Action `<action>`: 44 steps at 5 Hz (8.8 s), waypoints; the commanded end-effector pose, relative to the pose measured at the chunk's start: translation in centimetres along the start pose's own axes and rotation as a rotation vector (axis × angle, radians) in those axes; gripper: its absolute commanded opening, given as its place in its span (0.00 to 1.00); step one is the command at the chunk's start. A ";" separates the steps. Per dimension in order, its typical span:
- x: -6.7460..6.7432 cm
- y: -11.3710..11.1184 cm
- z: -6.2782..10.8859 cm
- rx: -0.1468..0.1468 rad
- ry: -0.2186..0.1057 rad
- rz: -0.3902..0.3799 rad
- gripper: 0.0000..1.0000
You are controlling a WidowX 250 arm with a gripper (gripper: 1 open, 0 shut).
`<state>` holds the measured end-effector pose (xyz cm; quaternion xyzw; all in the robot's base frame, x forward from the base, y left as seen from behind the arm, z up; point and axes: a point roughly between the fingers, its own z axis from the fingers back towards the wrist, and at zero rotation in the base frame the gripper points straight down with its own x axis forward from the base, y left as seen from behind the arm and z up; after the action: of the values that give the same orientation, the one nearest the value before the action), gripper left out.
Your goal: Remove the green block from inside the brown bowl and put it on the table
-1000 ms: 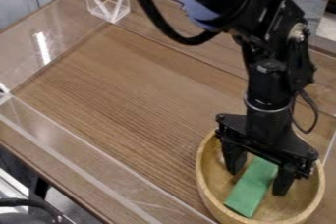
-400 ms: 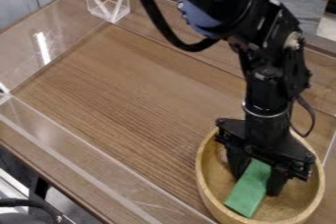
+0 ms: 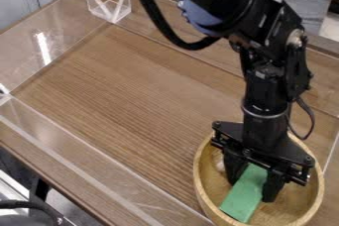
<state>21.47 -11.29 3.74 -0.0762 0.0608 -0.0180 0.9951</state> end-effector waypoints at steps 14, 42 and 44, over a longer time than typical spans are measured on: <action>0.0 4.9 10.3 -0.117 -0.089 0.101 0.00; 1.7 17.3 4.7 -0.080 -0.035 -0.050 0.00; 2.1 17.3 4.8 -0.091 -0.023 -0.046 0.00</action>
<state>23.42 6.15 4.35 -0.1347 0.0738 -0.0304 0.9877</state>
